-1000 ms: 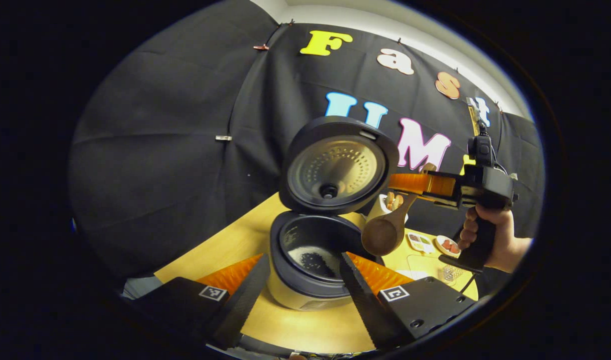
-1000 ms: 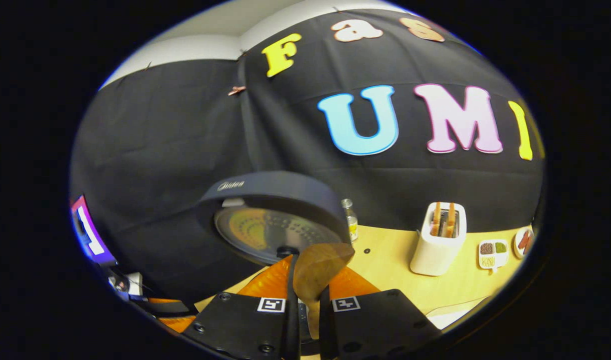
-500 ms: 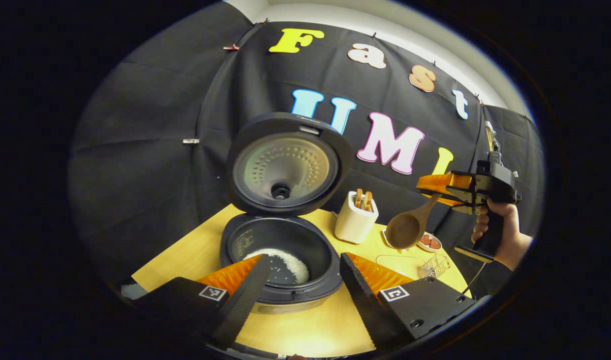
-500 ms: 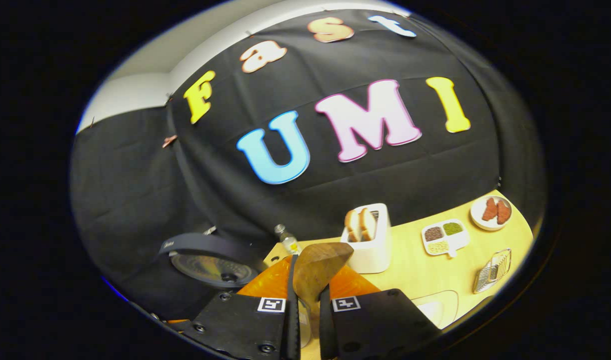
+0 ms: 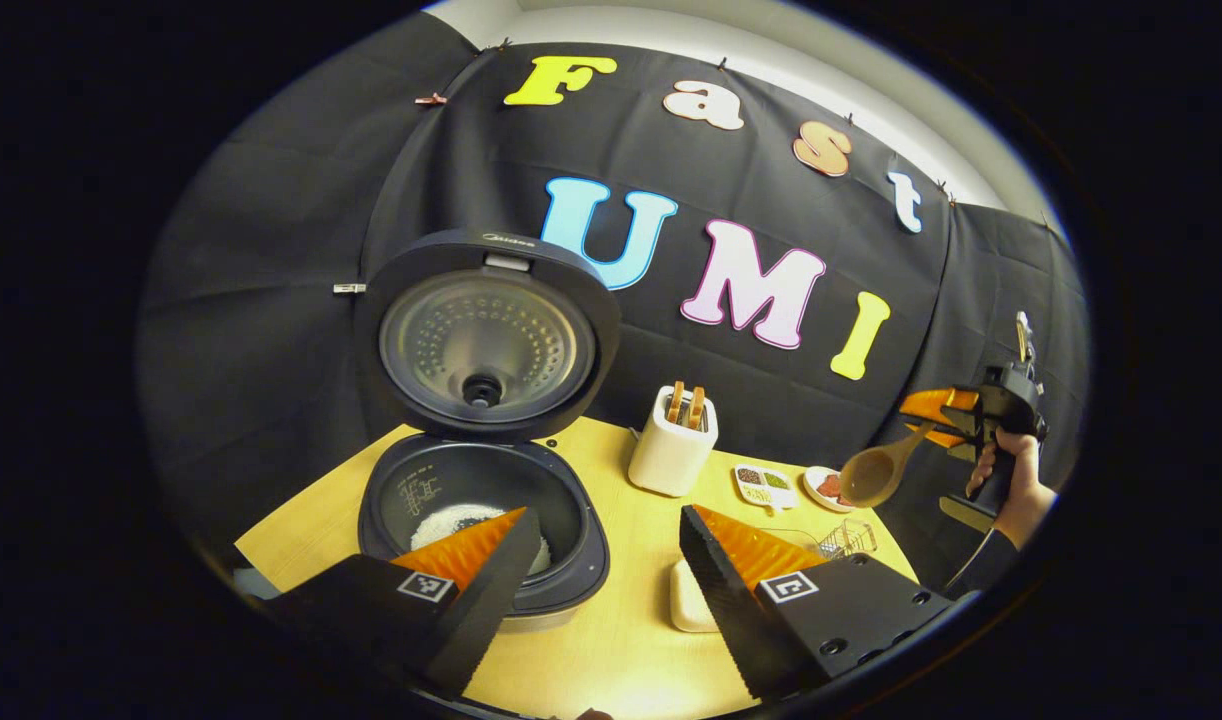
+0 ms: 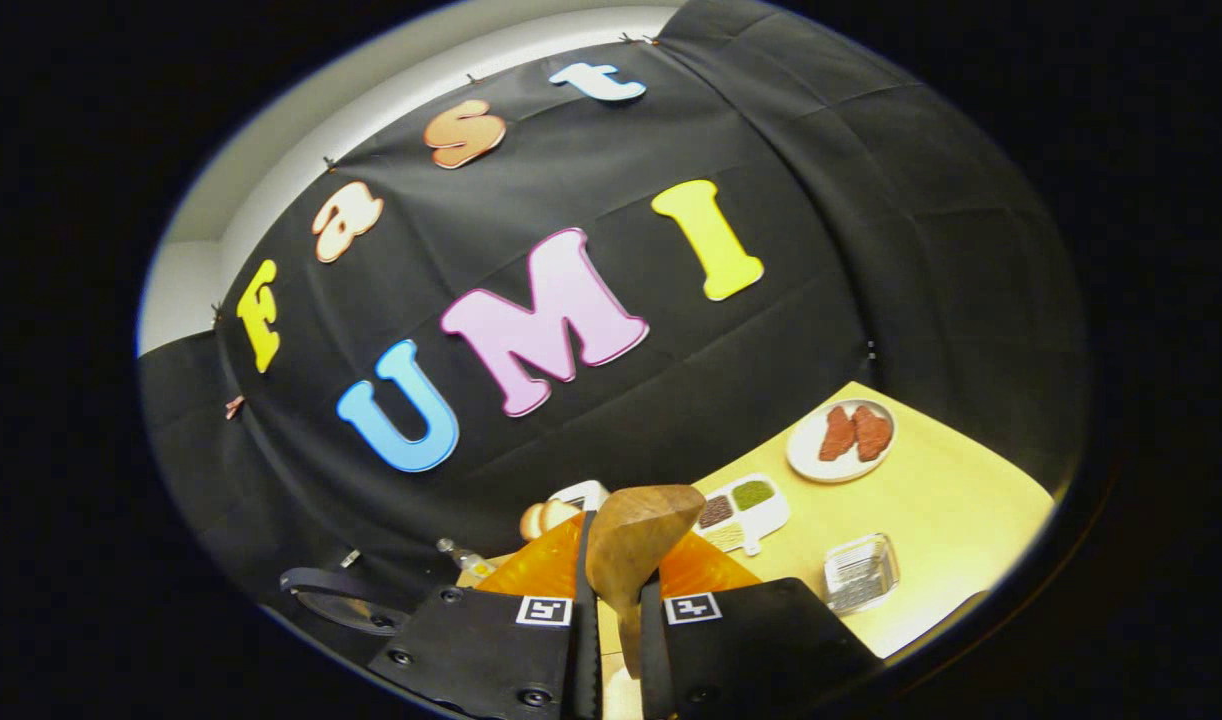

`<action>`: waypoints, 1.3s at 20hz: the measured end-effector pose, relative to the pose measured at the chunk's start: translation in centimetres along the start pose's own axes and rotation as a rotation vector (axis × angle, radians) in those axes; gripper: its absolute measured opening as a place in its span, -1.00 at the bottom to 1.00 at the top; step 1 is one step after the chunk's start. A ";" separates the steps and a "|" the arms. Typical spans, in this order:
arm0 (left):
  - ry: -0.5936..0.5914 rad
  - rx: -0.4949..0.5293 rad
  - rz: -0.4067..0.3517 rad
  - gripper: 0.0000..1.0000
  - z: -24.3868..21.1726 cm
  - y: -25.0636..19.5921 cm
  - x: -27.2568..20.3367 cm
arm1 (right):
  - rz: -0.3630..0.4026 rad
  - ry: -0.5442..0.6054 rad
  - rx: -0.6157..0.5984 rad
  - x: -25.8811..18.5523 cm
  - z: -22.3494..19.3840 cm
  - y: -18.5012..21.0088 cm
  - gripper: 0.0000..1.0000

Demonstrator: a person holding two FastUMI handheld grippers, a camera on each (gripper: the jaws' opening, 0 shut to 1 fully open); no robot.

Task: Close the left gripper, press the button to open the rice cooker; take a wooden spoon from the chopstick holder with the right hand, scoop a spoonful of rice and pour it into the rice cooker, then put the wooden spoon back into the chopstick holder.

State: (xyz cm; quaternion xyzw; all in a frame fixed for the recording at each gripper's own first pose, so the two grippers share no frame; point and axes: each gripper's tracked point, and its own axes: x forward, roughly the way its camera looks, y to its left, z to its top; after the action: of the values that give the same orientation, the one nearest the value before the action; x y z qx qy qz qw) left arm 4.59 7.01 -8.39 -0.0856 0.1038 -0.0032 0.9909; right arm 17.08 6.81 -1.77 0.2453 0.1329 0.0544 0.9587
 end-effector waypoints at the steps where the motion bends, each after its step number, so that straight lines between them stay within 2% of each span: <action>1: -0.001 0.001 0.012 0.91 0.1 -0.4 0.1 | -0.021 -0.004 0.011 0.3 0.5 -1.5 -0.62; 7: 0.005 0.043 0.098 0.92 0.7 -1.9 0.3 | -0.138 -0.007 0.046 2.4 0.3 -10.6 -0.62; 11: 0.009 0.050 0.122 0.91 0.3 -4.2 0.5 | -0.201 0.017 0.037 4.4 -1.0 -15.2 -0.62; 13: 0.008 0.054 0.102 0.91 0.1 -6.2 0.7 | -0.227 0.035 0.039 5.1 -1.7 -17.2 -0.62; 19: -0.013 0.111 0.106 0.91 1.0 -8.7 1.0 | -0.268 0.111 0.024 7.2 -5.7 -20.1 -0.61; 26: -0.095 0.092 0.184 0.91 4.2 -6.8 0.3 | -0.320 0.154 0.096 7.6 -9.3 -22.0 -0.58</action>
State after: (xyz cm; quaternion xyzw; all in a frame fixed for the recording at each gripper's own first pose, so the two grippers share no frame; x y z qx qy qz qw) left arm 5.86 1.01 -3.24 -0.0300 0.0641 0.0870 0.9937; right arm 22.59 -6.86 -22.06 0.2616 0.2459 -0.0867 0.9293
